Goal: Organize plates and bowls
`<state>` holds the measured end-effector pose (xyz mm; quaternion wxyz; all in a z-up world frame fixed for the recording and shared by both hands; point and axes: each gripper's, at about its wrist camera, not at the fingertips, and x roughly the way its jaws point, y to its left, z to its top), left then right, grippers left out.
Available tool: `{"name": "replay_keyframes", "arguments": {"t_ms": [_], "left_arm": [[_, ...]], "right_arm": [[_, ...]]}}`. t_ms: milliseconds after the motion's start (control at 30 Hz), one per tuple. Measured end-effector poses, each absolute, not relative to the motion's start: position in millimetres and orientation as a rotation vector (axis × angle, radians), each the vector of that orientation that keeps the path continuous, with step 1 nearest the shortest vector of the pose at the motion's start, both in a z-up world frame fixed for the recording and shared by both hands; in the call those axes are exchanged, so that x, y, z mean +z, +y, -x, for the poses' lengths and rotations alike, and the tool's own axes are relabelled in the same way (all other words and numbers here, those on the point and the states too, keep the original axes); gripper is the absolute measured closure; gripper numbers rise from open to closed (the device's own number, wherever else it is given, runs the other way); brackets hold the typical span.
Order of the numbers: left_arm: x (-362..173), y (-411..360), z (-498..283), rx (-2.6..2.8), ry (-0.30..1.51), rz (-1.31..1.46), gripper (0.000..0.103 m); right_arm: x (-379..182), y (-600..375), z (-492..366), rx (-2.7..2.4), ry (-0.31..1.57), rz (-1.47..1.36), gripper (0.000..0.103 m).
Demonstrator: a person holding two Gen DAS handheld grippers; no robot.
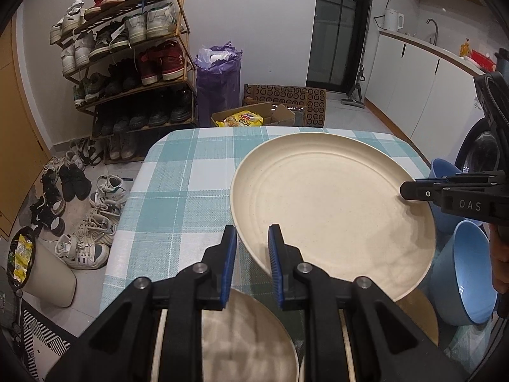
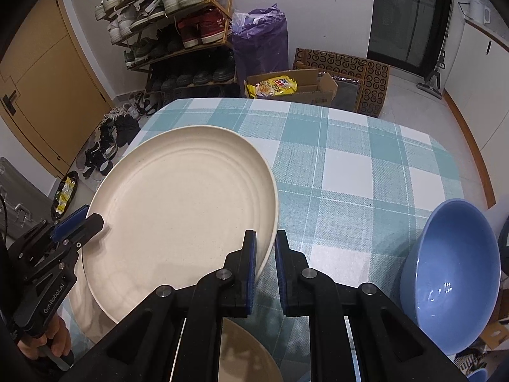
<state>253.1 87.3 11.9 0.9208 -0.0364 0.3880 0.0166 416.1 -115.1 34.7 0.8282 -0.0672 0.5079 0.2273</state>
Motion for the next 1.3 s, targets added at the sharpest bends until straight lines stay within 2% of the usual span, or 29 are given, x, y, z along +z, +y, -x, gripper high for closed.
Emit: {"name": "replay_keyframes", "arguments": {"t_ms": [533,1300], "left_arm": [[33,74,-220,0.039,0.751,0.056,0.085],[44,62,-184,0.027,0.720,0.036,0.085]], "right_arm": [[63,-132,-374,0.507,1.005,0.124,0.091],[74,-158,-326,0.522,0.958,0.097,0.090]]}}
